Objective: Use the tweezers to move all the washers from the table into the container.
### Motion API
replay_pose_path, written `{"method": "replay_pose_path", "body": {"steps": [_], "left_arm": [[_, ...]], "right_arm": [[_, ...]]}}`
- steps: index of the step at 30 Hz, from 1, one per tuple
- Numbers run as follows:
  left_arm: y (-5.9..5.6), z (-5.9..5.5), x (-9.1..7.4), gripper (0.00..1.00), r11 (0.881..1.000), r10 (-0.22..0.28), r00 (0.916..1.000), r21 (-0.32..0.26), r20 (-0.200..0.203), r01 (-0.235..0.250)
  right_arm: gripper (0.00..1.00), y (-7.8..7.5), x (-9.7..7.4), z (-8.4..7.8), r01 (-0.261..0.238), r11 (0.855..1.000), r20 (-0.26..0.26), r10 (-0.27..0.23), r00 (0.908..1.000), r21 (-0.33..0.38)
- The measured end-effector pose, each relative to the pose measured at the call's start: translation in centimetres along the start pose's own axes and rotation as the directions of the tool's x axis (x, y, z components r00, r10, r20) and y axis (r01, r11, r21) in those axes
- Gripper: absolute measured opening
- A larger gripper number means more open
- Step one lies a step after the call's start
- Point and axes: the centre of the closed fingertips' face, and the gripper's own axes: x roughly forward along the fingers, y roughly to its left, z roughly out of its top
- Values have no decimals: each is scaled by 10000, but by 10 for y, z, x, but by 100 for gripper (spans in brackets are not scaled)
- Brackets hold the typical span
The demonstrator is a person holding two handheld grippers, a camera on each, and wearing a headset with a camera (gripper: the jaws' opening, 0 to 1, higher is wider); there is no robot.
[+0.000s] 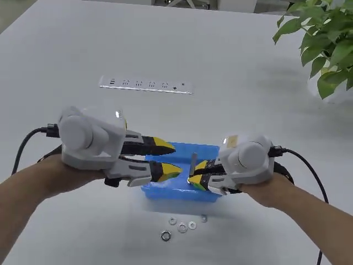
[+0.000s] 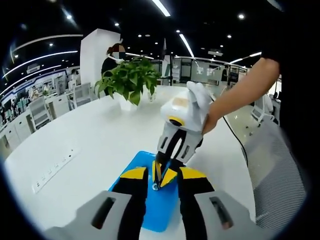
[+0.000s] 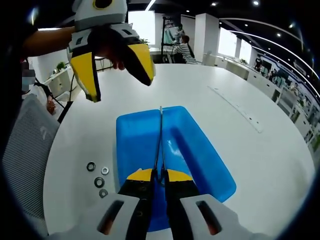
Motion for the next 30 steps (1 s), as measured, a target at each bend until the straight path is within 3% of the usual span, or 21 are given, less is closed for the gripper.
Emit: {"method": "replay_pose_path", "body": {"steps": [18,30], "left_arm": [[3,7,29,15,9949,-732,9971,688,-186,744],[-6,10,38,8,9858,-1300,9907,1023,-410,1336]], "right_arm": [[9,1,-2,-1,-176,9987,-109,171,9998,-469],[9,2,-3,-2,-472,9942,-257,449,9987,-967]]}}
